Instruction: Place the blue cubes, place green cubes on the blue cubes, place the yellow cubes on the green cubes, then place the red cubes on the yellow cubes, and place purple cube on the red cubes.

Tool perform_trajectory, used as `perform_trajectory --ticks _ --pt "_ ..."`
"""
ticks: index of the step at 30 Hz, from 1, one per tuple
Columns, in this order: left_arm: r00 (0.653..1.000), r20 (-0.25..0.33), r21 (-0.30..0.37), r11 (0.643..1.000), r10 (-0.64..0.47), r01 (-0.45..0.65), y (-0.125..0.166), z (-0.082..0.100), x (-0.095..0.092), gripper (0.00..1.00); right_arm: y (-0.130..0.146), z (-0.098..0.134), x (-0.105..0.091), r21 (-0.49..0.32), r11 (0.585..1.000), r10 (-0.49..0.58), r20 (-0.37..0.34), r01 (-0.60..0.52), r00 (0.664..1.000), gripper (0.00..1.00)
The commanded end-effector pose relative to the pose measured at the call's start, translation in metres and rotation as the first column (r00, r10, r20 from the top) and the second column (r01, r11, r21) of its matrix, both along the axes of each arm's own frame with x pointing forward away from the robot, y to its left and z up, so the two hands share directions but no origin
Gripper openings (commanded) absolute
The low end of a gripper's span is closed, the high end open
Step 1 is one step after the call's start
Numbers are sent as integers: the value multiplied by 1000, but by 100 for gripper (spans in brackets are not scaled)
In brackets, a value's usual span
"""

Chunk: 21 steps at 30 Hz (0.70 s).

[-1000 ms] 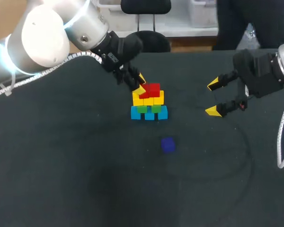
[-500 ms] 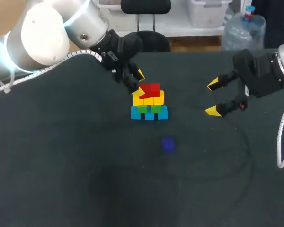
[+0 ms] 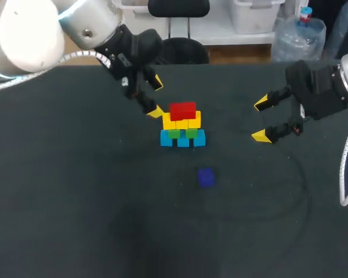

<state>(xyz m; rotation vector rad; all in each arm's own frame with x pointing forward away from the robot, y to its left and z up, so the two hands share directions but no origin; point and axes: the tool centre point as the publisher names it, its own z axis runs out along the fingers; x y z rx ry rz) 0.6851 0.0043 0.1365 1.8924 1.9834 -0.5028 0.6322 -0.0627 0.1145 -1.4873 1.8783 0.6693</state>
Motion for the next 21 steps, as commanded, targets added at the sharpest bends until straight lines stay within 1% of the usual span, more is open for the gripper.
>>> perform_trajectory --ticks 1,5,13,17,21 --pt "998 49 -10 1000 29 -29 21 4 -35 100 0 -1 1 3 1000 2 0 -2 1000 100" --pt "997 52 -18 999 51 -50 35 2 -58 100 0 -1 1 3 1000 2 0 -2 1000 100" --pt "993 23 -26 993 114 -113 58 -9 -98 100 0 -1 1 3 1000 2 0 -2 1000 100" --pt "992 27 -33 991 127 -126 68 -8 -111 100 0 -1 1 3 1000 2 0 -2 1000 100" --pt "991 44 -38 991 129 -127 73 -4 -118 100 0 -1 1 3 1000 2 0 -2 1000 100"
